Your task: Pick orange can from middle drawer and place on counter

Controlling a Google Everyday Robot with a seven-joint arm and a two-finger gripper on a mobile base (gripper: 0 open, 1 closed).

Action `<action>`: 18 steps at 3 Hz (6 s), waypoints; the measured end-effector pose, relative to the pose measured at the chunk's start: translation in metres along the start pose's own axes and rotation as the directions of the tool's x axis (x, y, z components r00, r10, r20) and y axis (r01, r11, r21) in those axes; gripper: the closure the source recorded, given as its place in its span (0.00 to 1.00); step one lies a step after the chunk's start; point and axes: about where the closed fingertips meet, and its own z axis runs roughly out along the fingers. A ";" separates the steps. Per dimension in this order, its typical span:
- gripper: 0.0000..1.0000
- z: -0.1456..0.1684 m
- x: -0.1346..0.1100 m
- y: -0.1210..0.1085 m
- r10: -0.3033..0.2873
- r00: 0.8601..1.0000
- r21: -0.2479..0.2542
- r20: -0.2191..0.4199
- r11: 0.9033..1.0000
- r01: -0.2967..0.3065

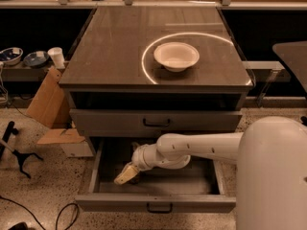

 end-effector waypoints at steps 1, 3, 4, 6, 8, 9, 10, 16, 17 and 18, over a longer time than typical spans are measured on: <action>0.00 0.001 0.010 -0.005 0.007 1.000 0.007 -0.009 1.000 -0.007; 0.00 0.004 0.037 -0.003 0.017 1.000 0.008 -0.014 1.000 -0.017; 0.19 0.003 0.041 -0.001 0.019 1.000 0.005 -0.014 1.000 -0.019; 0.73 -0.006 0.041 0.004 0.019 0.999 -0.009 0.032 1.000 -0.018; 1.00 -0.034 0.038 0.011 0.019 0.996 -0.012 0.090 1.000 -0.018; 1.00 -0.056 0.033 0.020 0.002 0.990 -0.013 0.140 1.000 0.000; 1.00 -0.091 0.023 0.034 -0.039 0.974 -0.012 0.224 0.999 0.042; 1.00 -0.379 -0.111 0.060 -0.342 0.924 0.228 0.171 0.926 0.300; 1.00 -0.414 -0.126 0.059 -0.358 0.922 0.258 0.151 0.914 0.313; 1.00 -0.443 -0.148 0.056 -0.372 0.919 0.290 0.131 0.901 0.323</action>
Offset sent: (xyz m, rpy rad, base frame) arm -0.0008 -0.0241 -0.0320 -0.0203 0.0045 -0.0215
